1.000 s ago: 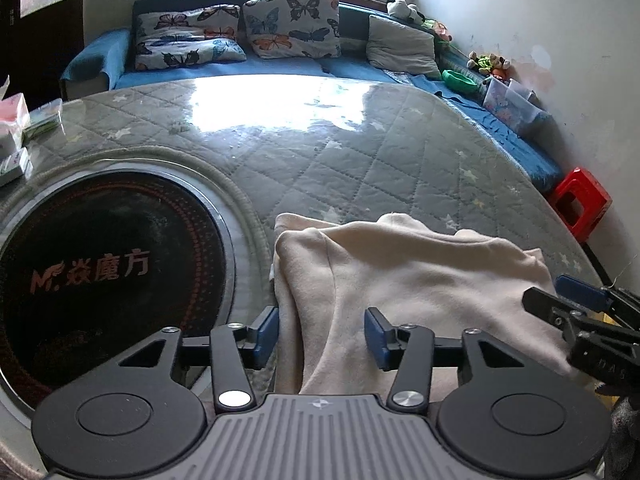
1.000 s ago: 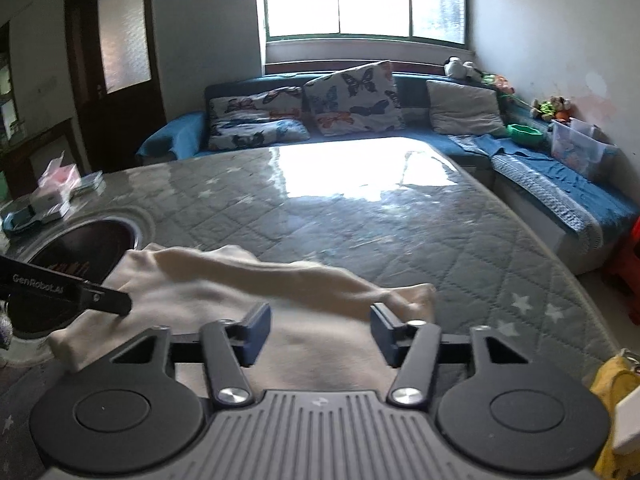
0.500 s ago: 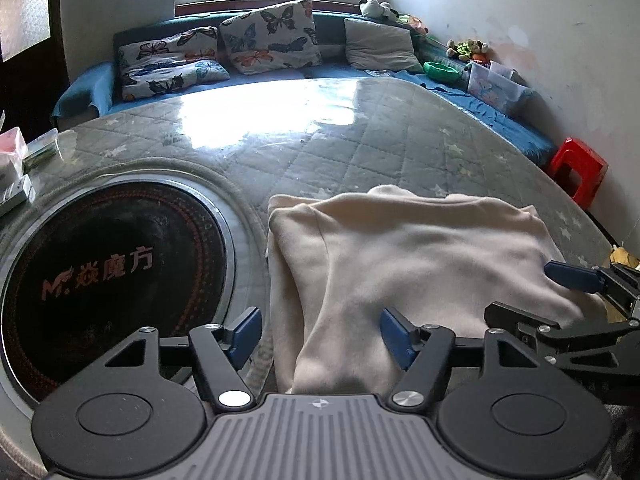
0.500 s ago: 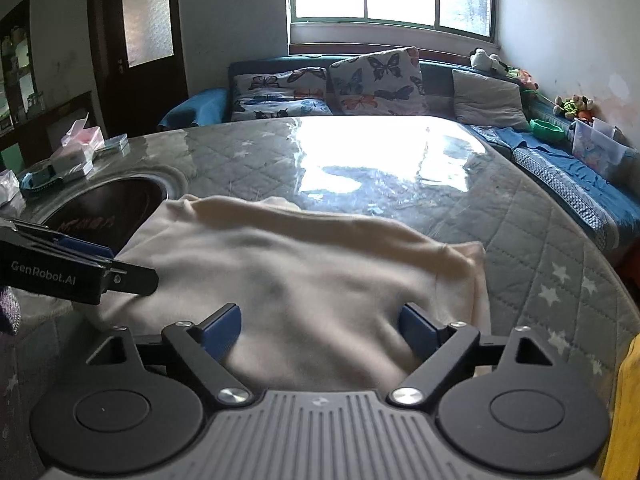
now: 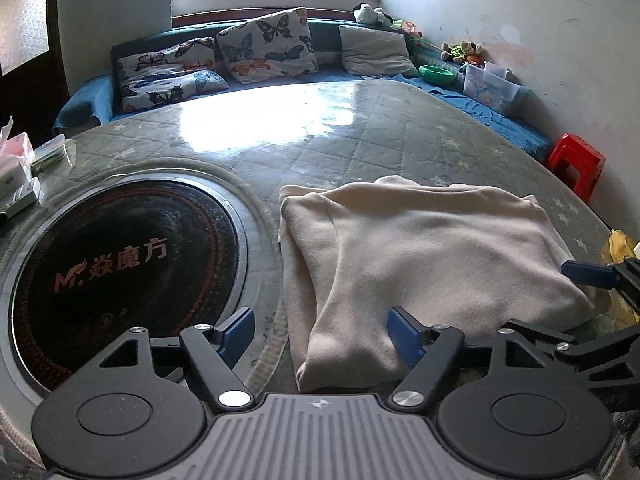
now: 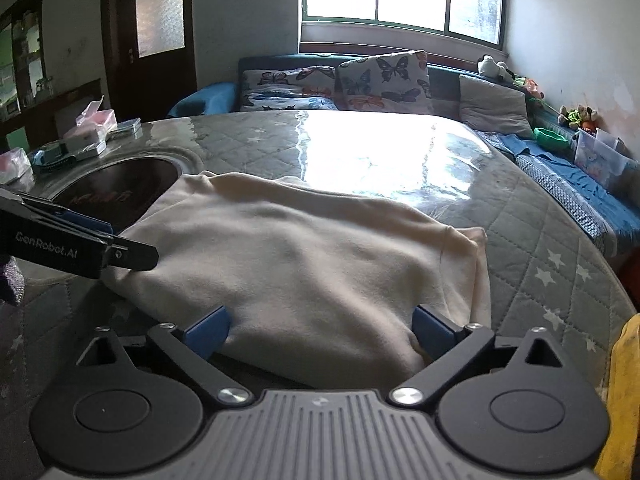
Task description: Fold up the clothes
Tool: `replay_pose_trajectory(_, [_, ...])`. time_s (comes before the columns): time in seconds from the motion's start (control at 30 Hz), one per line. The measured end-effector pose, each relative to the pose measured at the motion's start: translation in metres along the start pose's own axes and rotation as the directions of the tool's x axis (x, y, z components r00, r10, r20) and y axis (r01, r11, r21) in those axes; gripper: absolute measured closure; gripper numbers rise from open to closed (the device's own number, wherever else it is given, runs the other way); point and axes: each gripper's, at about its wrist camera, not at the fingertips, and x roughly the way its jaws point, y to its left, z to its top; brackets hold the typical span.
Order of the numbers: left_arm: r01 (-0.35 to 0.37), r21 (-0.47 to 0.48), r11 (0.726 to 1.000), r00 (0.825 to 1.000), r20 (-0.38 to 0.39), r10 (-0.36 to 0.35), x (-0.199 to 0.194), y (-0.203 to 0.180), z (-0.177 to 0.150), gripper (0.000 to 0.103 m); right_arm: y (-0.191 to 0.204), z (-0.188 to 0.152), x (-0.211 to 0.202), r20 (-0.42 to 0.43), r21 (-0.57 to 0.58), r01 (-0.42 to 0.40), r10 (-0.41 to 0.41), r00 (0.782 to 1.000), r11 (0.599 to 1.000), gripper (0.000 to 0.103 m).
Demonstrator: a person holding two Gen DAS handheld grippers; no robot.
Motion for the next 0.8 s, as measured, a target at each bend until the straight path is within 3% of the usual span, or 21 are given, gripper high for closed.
replay_pose_trajectory(0.37, [-0.011,-0.038,0.999,1.000,0.012,0.012,-0.006,0.011,0.003,0.027,0.011,0.021,0.004,0.042,0.029,-0.017,0.016,0.999,0.999,0.000])
replay_pose_trajectory(0.8, [-0.035,-0.068,0.997,0.999,-0.009,0.035,0.002,0.022,0.000,0.022,0.022,0.006,0.011,-0.003,-0.025,-0.021,0.021,1.000,0.999,0.000])
